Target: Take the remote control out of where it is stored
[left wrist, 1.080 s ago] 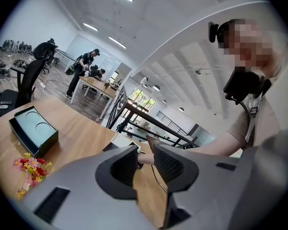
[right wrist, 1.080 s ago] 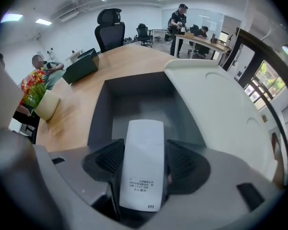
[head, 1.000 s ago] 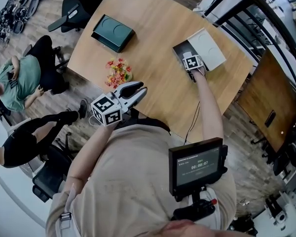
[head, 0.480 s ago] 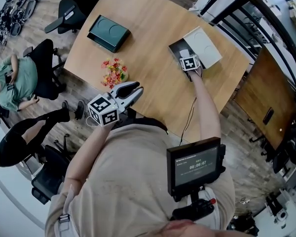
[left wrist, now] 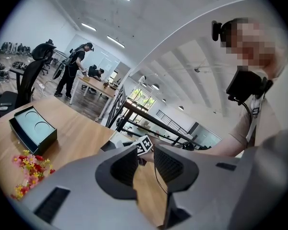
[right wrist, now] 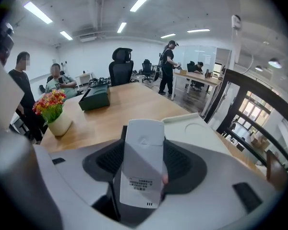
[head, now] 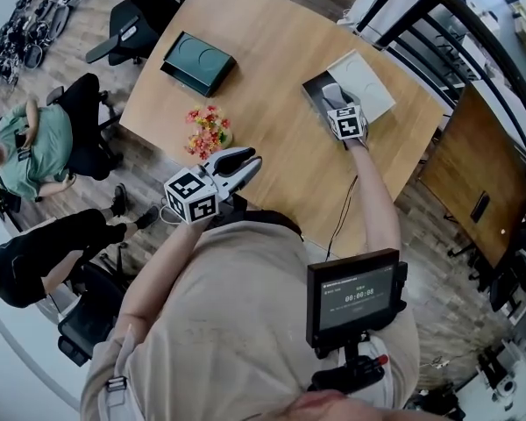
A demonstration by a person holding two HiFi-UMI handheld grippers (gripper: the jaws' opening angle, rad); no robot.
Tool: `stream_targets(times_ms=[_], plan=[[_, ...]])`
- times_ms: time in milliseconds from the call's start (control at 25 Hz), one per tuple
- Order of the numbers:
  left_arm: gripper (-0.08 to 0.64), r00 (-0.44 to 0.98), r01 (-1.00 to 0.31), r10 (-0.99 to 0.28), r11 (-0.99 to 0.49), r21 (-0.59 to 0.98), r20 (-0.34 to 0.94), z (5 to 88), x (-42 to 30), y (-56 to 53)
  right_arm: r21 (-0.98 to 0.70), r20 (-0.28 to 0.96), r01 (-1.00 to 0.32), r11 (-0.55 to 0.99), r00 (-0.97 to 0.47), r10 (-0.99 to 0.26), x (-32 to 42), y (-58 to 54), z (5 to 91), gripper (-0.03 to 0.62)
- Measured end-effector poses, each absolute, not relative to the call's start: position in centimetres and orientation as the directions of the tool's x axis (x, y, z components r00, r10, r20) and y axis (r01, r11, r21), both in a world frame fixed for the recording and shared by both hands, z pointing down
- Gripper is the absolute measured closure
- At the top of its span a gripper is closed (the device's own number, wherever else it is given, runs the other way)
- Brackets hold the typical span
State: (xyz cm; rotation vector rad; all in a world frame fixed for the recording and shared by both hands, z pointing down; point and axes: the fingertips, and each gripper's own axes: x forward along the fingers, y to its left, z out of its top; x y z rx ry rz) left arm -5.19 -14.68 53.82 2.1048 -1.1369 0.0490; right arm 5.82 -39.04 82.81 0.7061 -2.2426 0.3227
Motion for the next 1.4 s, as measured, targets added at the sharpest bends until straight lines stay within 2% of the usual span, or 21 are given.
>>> stream_targets(times_ms=[720,1400], plan=[[0.469,0.59,-0.753,-0.73,-0.342,0.562,0.346,53.5,-4.8,-15.2,-0.227,0.419,-0.62,0.751,-0.759,-0.499,6.3,-37.2,67.3,0.328],[0.469,0.596,-0.753,-0.752,-0.4,0.523,0.283,49.3,-5.1,-15.3,-0.181,0.192,-0.55,0.815,-0.833,-0.52,7.6,-30.3,51.5,0.328]])
